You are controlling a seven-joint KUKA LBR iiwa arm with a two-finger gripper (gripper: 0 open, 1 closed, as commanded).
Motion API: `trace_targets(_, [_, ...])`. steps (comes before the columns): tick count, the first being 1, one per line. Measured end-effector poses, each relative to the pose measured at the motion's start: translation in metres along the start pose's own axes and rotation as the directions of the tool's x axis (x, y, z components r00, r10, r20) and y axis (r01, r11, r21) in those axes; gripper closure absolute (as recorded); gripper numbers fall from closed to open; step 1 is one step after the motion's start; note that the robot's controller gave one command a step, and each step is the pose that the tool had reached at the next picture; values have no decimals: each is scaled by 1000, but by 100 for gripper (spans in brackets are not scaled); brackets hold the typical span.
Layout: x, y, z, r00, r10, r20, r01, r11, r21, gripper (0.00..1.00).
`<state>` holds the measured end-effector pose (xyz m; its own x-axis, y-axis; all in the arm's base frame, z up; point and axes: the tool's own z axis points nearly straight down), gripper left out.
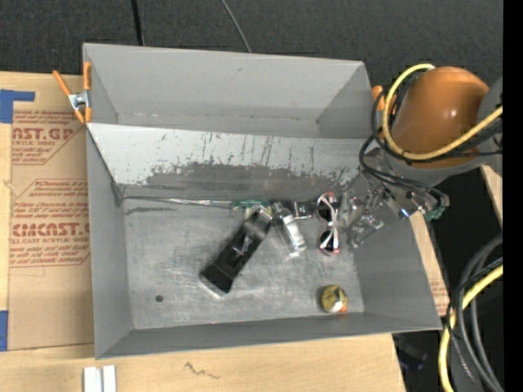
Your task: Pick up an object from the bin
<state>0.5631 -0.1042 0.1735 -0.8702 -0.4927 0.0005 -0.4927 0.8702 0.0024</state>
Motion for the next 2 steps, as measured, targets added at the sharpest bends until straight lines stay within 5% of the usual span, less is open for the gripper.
trace_targets(1, [-12, -3, -8, 985, -171, 3, 171, 985, 3, 0])
trace_targets(2, [-12, -3, -8, 985, -170, 4, 170, 985, 3, 0])
